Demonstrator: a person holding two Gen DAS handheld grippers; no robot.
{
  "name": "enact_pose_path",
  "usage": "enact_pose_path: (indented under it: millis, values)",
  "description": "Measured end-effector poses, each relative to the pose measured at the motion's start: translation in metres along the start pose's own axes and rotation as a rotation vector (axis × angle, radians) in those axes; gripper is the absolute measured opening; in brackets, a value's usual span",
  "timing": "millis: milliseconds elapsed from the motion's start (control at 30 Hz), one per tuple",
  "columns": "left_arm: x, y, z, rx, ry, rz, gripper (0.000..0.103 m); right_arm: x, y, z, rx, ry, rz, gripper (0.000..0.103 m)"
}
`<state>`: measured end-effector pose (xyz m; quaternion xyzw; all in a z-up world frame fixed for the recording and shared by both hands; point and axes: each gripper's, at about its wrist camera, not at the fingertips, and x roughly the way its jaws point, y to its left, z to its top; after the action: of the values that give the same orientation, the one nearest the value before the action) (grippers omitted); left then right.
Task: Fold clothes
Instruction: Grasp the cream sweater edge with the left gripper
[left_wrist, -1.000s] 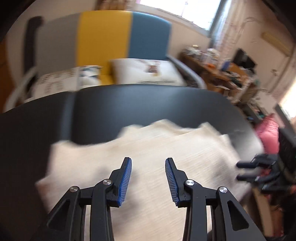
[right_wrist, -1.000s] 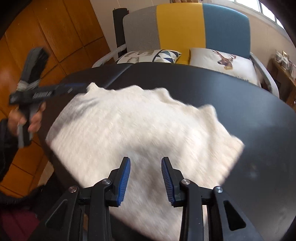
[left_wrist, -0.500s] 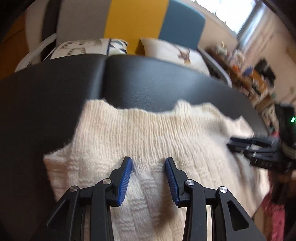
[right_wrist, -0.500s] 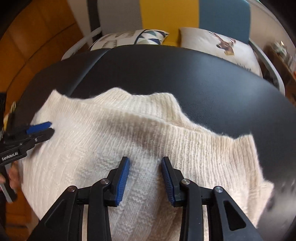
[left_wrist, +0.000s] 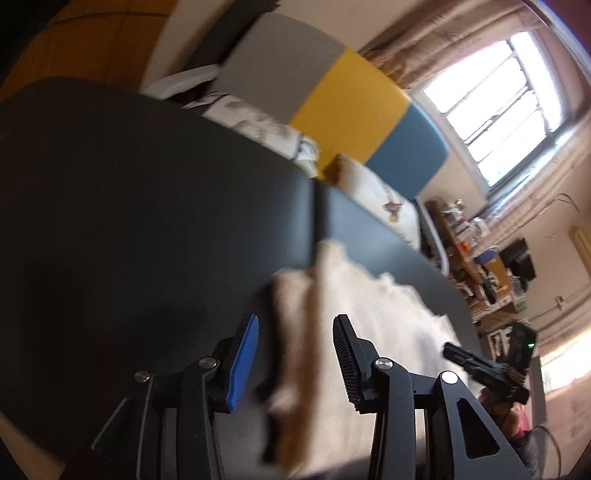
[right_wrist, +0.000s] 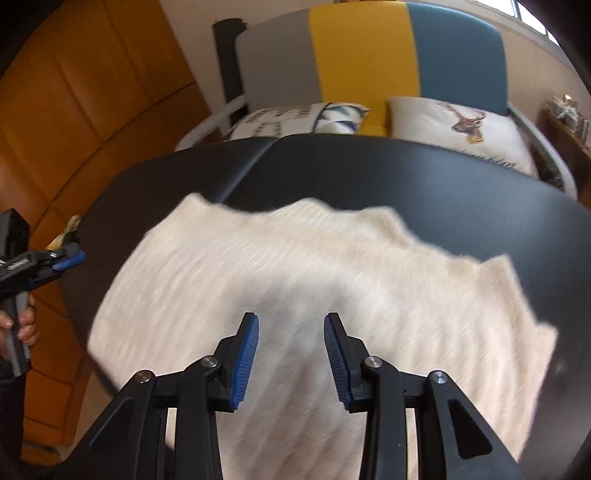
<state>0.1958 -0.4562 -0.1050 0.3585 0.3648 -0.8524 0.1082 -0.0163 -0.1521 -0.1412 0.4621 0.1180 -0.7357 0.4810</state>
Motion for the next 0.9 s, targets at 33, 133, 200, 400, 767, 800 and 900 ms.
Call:
enact_pose_path:
  millis: [33,133,200,400,767,800,900]
  values:
    - [-0.001,0.005,-0.007,-0.003,0.018,0.003,0.043,0.003,0.006,-0.005,0.0,0.008,0.004,0.037]
    - [0.002,0.012,-0.029,-0.02,0.055,-0.02,0.043,0.015,0.007,-0.017,0.015,0.06,-0.038,0.037]
    - [0.012,0.012,-0.037,-0.041,0.074,-0.064,0.044,0.02,0.004,-0.021,0.04,0.075,-0.033,0.037]
    - [0.044,0.018,-0.037,-0.128,0.12,-0.151,0.051,0.002,-0.003,-0.018,0.086,0.06,-0.005,0.037]
    - [0.08,0.005,-0.012,-0.068,0.195,-0.203,0.058,-0.012,-0.022,-0.03,0.118,0.079,-0.103,0.037]
    - [0.085,0.006,-0.01,-0.076,0.207,-0.227,0.059,-0.009,-0.023,-0.031,0.122,0.082,-0.105,0.037]
    - [0.098,0.007,-0.006,-0.1,0.242,-0.298,0.06,-0.004,-0.023,-0.035,0.13,0.083,-0.106,0.037]
